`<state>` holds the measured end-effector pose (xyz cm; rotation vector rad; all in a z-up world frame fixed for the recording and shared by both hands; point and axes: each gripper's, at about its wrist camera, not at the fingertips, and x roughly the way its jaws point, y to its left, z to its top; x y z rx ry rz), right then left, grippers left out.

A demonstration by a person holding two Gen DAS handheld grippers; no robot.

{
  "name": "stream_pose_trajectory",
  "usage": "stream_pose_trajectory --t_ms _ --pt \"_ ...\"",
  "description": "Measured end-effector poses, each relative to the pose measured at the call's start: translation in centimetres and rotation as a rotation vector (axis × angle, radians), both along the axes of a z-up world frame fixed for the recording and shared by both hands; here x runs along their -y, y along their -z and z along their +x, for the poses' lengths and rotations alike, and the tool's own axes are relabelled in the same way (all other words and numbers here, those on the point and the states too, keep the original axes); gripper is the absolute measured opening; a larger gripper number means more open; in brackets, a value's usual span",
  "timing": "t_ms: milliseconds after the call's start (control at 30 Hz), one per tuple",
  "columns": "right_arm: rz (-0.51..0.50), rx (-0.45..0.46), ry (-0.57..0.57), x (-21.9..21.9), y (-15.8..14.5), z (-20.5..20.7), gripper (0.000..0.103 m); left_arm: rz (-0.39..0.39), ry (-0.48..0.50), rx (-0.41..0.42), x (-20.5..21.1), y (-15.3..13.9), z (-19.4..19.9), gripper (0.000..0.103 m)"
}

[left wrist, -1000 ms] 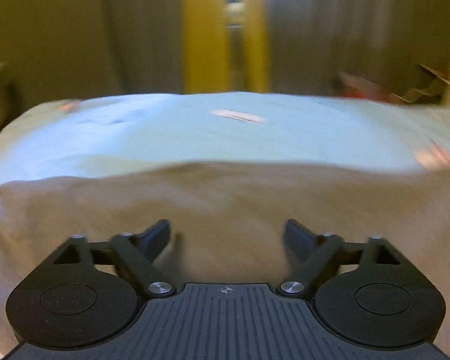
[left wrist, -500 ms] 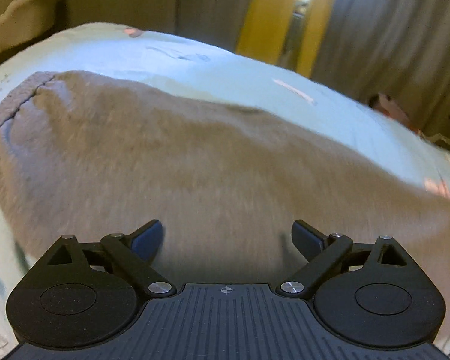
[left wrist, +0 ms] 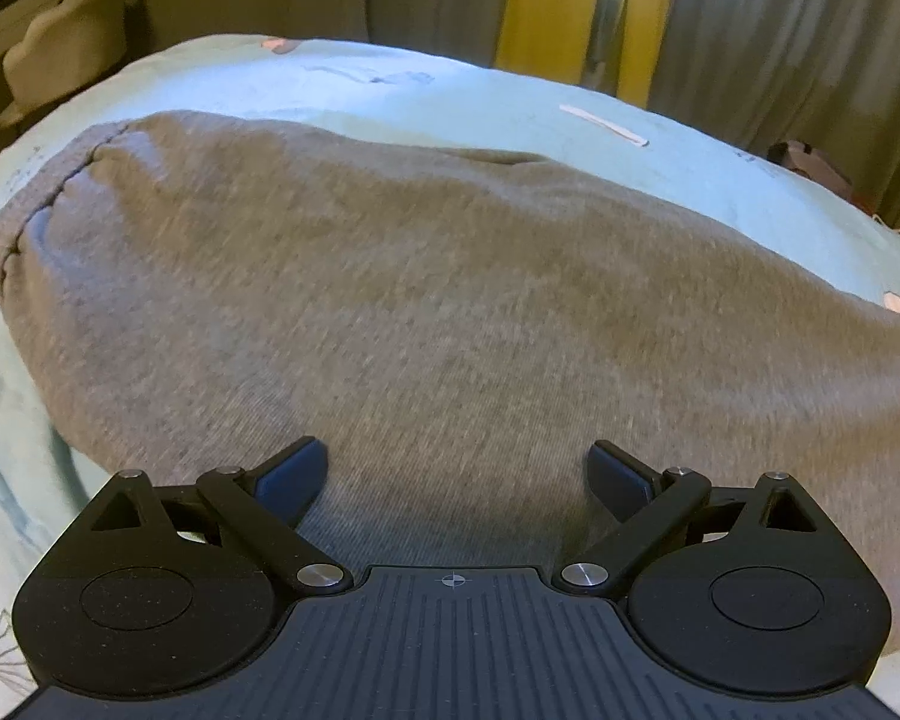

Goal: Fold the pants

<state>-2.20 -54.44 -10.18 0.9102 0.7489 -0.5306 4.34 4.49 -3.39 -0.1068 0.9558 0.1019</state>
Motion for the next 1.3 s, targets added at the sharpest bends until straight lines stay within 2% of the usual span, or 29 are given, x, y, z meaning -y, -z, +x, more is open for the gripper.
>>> stream_pose_trajectory --t_ms 33,100,233,367,467,533,600,667,767,800,900,933,1000,1067,1167,1200,1267,1300 --pt "-0.027 -0.020 0.027 1.3 0.1 -0.9 0.000 0.000 -0.001 0.000 0.0 0.1 0.1 0.099" --pt "-0.156 -0.063 0.084 2.8 -0.7 -3.0 0.000 0.002 -0.003 -0.002 0.0 0.1 0.1 0.099" --pt "-0.120 0.012 0.155 3.6 -2.7 -6.8 0.003 0.017 -0.009 -0.004 0.2 0.4 0.5 0.100" --pt "-0.058 0.083 0.073 2.4 -3.2 -7.5 0.005 0.056 -0.015 -0.013 0.8 0.8 1.1 0.100" --pt "0.002 0.144 -0.050 0.9 -3.2 -5.8 0.005 0.098 0.002 -0.013 1.4 0.8 1.0 0.100" --pt "0.023 0.156 -0.113 0.4 -3.0 -4.4 0.012 0.095 0.001 -0.012 1.4 0.8 0.9 0.100" --pt "0.024 0.092 -0.128 0.2 -2.0 -2.7 0.026 0.078 -0.007 -0.012 1.1 0.7 1.0 0.100" --pt "-0.009 -0.051 -0.080 0.7 -0.9 -1.6 0.012 0.053 -0.030 0.008 0.5 0.4 0.8 0.100" --pt "-0.084 -0.057 0.006 1.0 -1.2 -2.2 0.010 0.013 -0.108 0.088 -1.1 -0.5 0.6 0.099" --pt "-0.115 -0.070 -0.001 0.8 -1.3 -2.3 0.011 0.014 -0.135 0.123 -1.6 -0.8 0.5 0.099" --pt "-0.105 -0.058 -0.019 0.7 -1.3 -2.8 0.011 0.003 -0.142 0.220 -2.3 -1.3 0.6 0.099" --pt "-0.098 -0.060 -0.020 0.8 -1.3 -3.0 0.011 0.008 -0.148 0.220 -2.5 -1.1 1.1 0.099" --pt "-0.103 -0.069 -0.030 1.0 -1.2 -2.9 0.011 0.011 -0.195 0.171 -3.5 -0.1 2.8 0.099" --pt "-0.119 -0.083 -0.040 0.6 -1.6 -3.1 0.011 0.004 -0.314 0.114 -5.4 1.1 4.2 0.088" --pt "-0.149 -0.105 -0.036 0.3 -1.9 -2.8 0.011 -0.048 -0.426 0.159 -7.5 1.2 4.0 0.090" --pt "-0.166 -0.111 -0.012 0.4 -2.0 -3.1 0.012 -0.059 -0.437 0.168 -7.7 1.1 3.7 0.092" --pt "-0.206 -0.102 0.080 1.0 -2.7 -4.5 0.028 -0.076 -0.425 0.177 -7.6 0.9 3.3 0.096" --pt "-0.218 -0.085 0.132 1.3 -2.9 -5.5 0.043 -0.075 -0.420 0.173 -7.4 0.8 3.1 0.096"
